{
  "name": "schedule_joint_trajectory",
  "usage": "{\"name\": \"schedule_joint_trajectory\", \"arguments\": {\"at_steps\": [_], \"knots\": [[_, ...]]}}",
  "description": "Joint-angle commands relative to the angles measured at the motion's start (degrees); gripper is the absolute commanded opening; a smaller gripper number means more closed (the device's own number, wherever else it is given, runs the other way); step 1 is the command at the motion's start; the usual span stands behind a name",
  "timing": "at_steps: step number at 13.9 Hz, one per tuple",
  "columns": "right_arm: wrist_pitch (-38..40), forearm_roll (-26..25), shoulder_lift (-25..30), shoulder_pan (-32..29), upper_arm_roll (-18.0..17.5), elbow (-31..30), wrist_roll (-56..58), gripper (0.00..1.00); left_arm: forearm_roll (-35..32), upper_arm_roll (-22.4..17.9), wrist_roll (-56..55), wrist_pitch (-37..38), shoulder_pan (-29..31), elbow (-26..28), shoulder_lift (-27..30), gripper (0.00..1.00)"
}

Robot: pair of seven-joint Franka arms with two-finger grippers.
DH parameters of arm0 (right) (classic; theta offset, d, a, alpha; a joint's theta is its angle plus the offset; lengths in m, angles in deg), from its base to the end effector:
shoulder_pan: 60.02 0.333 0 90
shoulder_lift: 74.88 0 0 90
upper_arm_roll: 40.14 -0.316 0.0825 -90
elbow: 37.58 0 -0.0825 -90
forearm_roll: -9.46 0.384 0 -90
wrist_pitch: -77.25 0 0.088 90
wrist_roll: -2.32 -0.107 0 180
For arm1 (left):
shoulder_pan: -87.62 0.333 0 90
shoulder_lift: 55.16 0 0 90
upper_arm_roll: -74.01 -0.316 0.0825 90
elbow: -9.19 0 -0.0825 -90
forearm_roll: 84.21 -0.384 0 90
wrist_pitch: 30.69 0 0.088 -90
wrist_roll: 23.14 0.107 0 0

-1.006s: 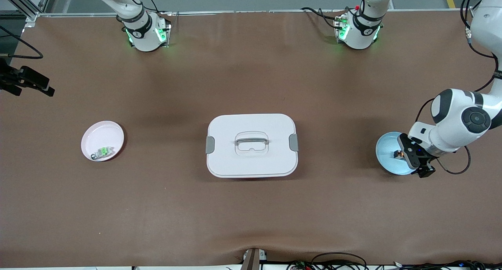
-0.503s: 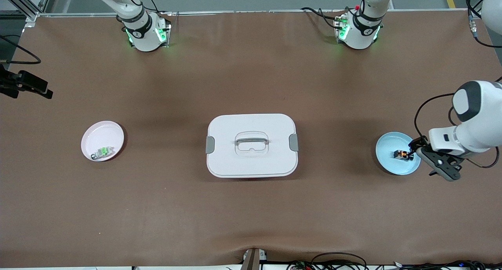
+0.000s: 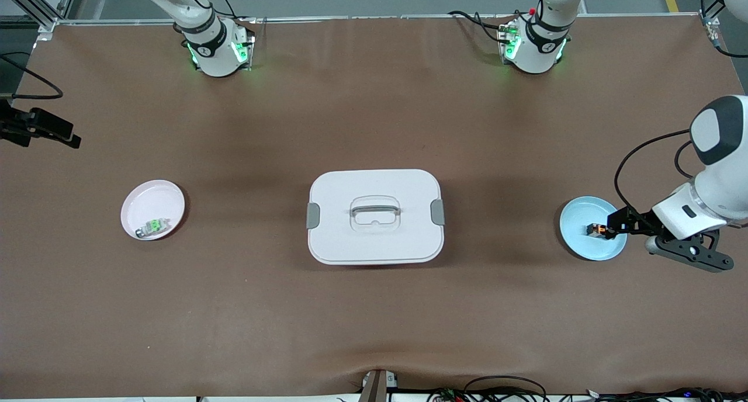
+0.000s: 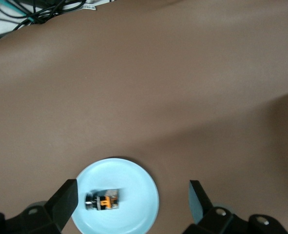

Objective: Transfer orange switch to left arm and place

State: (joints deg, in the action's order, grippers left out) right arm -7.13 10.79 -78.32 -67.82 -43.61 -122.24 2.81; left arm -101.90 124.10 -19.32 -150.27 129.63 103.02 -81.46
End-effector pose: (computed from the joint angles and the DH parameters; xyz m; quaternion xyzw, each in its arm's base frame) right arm 0.5617 -0.0410 0.6263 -0.9988 0.0327 0.0318 0.0147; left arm 0.6672 -0.0024 0.4422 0.9878 -0.1292 0.0803 0.0341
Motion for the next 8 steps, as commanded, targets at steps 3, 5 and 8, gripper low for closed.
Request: {"name": "schedule_joint_trajectory", "arguments": {"at_steps": [3,5,8], "knots": [[1.1,-0.5,-0.2,0.1,-0.4,0.6,-1.1,1.0,0.6,1.8,-16.4,6.5,0.3,-0.1,5.4,1.0],[1.1,-0.5,-0.2,0.1,-0.4,0.6,-1.1,1.0,0.5,3.7,-19.7,8.7,0.2,-0.7,6.2,1.0],[1.1,-0.5,-0.2,0.0,-0.4,0.7,-1.1,1.0,0.3,3.9,-19.2,10.9,-1.2,-3.5,5.7,1.0]]}}
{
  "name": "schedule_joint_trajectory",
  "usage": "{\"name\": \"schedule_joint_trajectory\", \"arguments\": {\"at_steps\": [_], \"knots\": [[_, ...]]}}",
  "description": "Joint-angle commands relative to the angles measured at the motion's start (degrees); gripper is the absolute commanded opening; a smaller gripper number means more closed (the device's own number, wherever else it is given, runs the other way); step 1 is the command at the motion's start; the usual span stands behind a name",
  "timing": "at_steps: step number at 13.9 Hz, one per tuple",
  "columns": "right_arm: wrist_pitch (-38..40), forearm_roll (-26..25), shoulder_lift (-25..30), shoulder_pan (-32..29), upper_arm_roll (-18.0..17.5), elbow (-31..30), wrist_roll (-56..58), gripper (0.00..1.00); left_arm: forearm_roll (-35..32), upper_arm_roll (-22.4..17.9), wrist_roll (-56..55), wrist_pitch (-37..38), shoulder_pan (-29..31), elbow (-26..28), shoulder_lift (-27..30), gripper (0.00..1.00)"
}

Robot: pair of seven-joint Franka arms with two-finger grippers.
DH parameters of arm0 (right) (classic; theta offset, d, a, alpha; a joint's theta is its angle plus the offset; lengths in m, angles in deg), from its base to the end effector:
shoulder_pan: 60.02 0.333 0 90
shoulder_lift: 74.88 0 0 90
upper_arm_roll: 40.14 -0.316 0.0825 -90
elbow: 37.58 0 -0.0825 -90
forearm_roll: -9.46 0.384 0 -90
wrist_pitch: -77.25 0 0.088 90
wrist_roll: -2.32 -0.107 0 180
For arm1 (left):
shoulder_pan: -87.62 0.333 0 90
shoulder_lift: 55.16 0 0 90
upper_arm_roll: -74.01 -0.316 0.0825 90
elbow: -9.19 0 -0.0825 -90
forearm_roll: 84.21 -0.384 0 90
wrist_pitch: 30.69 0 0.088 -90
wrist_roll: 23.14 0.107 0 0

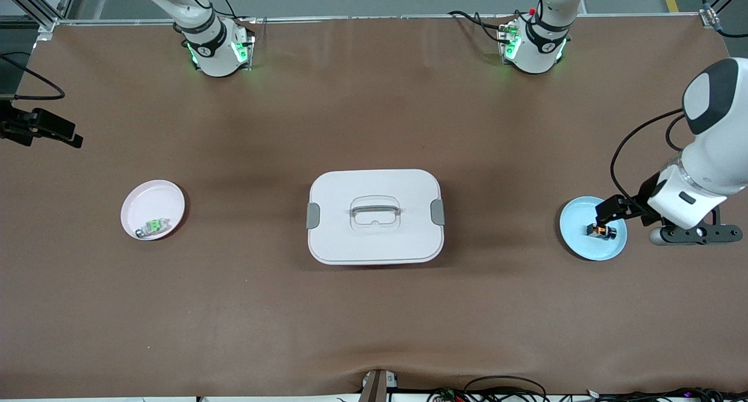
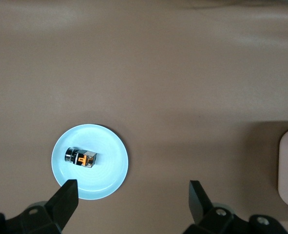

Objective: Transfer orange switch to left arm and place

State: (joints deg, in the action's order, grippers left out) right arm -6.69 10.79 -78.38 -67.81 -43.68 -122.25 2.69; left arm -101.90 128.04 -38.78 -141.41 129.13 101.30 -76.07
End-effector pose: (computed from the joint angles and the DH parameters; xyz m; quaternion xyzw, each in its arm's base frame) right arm 0.5612 -0.0402 0.6250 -0.9987 0.0330 0.0363 0.0149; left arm 0.6437 -0.0482 0.4975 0.9983 0.0047 0.0564 0.0123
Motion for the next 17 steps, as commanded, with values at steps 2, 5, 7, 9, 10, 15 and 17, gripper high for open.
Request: {"name": "schedule_joint_trajectory", "arguments": {"at_steps": [2,5,7,9,10,15,17], "knots": [[0.8,-0.5,-0.1,0.1,-0.2,0.6,-0.9,1.0,0.4,-6.6,1.4,2.1,-7.6,-1.9,1.0,1.0],[0.8,-0.5,-0.2,0.2,-0.2,0.6,-0.9,1.0,1.0,-19.9,3.2,2.1,-19.0,-1.7,4.4,1.0],[0.7,-0.5,-0.2,0.2,-0.3,0.7,-0.9,1.0,3.4,-23.5,3.4,3.4,-21.8,-1.2,6.7,1.0],[0.8,-0.5,-0.2,0.2,-0.3,0.6,-0.8,1.0,9.0,-28.4,3.6,5.2,-25.2,-1.1,9.6,1.0],[0.8,-0.5,-0.2,0.2,-0.2,0.7,-0.8,1.0,9.8,-31.9,3.9,6.5,-28.5,-1.1,11.1,1.0],[0.8,-0.7,-0.2,0.2,-0.2,0.7,-0.7,1.0,9.9,-40.6,4.3,13.4,-38.0,-1.0,16.9,1.0],[0.8,-0.7,-0.2,0.2,-0.3,0.7,-0.7,1.0,10.0,-44.5,6.1,15.2,-41.7,0.5,20.0,1.0]]}}
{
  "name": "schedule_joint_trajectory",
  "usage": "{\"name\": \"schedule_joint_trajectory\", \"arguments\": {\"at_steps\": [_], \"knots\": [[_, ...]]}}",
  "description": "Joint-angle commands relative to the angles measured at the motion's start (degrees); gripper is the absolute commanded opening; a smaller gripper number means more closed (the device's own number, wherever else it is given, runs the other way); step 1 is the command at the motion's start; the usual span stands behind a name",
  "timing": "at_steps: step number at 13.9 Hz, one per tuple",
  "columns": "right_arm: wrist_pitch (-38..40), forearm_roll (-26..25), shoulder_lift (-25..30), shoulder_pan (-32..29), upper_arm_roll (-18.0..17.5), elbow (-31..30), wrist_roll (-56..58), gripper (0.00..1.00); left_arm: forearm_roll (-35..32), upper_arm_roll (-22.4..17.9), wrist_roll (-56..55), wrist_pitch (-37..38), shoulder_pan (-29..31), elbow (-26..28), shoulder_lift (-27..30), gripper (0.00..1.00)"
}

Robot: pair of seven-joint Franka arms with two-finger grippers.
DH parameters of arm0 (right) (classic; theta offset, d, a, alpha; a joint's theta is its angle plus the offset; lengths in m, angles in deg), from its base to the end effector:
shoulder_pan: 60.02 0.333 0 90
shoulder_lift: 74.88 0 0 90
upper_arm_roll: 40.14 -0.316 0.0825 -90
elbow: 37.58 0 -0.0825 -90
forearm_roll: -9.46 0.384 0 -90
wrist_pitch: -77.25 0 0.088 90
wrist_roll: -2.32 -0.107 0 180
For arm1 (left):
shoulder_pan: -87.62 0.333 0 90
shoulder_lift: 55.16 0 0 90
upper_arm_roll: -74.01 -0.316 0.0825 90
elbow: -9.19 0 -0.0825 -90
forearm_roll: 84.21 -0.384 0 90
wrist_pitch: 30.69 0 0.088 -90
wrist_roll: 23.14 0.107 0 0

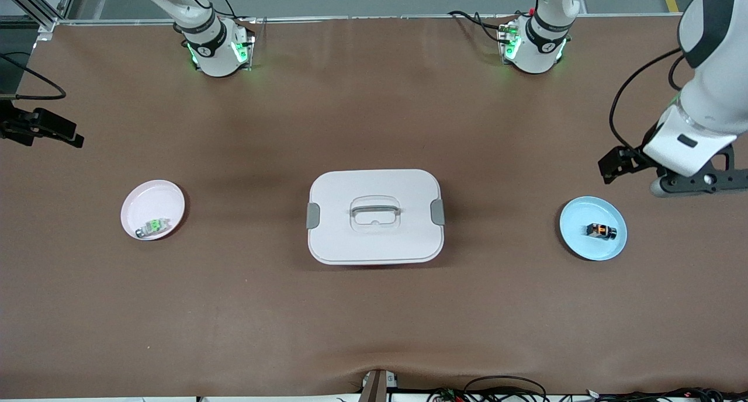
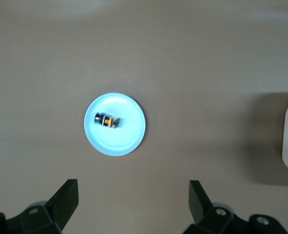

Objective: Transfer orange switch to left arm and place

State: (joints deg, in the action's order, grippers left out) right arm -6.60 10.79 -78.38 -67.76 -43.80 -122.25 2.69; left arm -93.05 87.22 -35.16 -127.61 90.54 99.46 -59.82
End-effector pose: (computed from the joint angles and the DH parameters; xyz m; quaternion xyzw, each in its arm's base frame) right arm 0.5611 -0.0385 0.6249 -0.9987 0.0315 0.0371 0.0150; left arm 0.5828 -0.0856 0.5886 -0.9975 -0.0077 -0.0311 0.0626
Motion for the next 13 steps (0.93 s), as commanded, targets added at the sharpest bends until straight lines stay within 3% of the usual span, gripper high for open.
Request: {"name": "schedule_joint_trajectory", "arguments": {"at_steps": [1,4,13], "knots": [[0.7,-0.7,-0.2,0.2,-0.1,0.7,-0.7,1.0,1.8,-5.0,3.9,1.4,-3.8,3.8,5.4,1.0],[0.7,-0.8,-0.2,0.3,-0.1,0.7,-0.8,1.0,5.6,-10.5,8.2,2.6,-6.3,5.5,8.3,1.0],[0.7,-1.1,-0.2,0.4,-0.1,0.7,-0.8,1.0,5.7,-9.2,6.7,7.1,-6.3,4.2,8.9,1.0]]}}
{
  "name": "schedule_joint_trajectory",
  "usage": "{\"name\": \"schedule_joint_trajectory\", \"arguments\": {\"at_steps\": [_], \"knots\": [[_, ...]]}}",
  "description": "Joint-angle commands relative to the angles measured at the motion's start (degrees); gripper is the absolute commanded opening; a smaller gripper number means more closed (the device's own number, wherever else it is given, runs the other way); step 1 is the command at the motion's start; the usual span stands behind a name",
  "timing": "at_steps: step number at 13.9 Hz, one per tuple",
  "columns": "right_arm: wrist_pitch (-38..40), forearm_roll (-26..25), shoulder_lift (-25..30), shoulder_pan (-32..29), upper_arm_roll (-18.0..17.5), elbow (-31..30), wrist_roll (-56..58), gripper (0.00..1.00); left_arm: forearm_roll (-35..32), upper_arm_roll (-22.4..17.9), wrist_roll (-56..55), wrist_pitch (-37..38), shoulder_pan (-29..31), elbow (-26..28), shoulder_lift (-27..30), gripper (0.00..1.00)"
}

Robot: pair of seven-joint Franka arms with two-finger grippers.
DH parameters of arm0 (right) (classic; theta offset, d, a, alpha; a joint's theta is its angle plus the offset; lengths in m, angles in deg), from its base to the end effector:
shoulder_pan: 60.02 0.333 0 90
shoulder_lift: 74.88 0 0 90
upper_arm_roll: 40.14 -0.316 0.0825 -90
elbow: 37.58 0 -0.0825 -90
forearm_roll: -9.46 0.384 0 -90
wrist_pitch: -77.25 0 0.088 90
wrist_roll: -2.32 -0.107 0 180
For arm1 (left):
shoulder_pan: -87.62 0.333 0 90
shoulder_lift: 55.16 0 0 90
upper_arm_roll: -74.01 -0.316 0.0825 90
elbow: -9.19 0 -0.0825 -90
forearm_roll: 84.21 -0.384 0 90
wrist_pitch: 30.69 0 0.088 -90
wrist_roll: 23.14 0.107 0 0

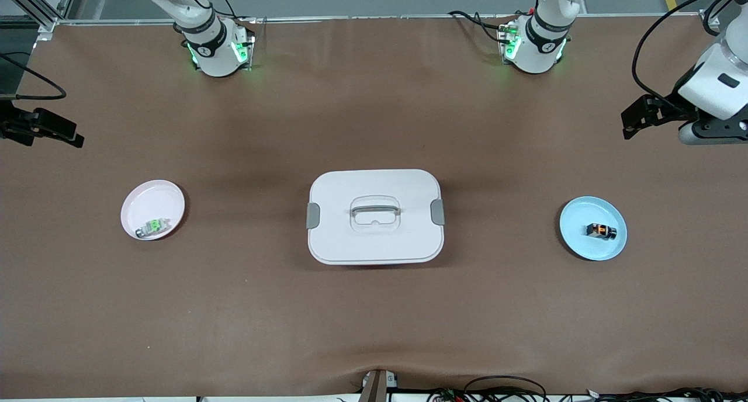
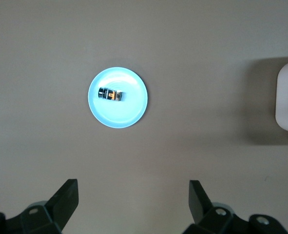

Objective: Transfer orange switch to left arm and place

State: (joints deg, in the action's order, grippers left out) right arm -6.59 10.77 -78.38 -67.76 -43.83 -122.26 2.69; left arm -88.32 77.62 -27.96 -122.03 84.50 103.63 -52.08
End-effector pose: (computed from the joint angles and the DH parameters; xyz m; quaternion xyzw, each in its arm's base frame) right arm 0.5611 -0.0383 0.6248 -0.9987 0.0313 0.0373 0.0148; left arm 0.5363 -0.0566 0.6195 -0.9991 0.0175 -0.0035 0.0374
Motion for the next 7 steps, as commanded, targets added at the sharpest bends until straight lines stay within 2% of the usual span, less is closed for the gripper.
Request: {"name": "schedule_joint_trajectory", "arguments": {"at_steps": [1,7], "knots": [[0.7,-1.0,-0.2,0.4,-0.2,0.7,-0.8,1.0,1.0,0.8,-0.5,1.8,0.0,0.0,1.3,1.0],[0.7,-1.0,-0.2,0.4,-0.2,0.6,-0.8,1.0,2.6,0.8,-0.5,3.9,0.2,0.0,2.4,1.0]]}}
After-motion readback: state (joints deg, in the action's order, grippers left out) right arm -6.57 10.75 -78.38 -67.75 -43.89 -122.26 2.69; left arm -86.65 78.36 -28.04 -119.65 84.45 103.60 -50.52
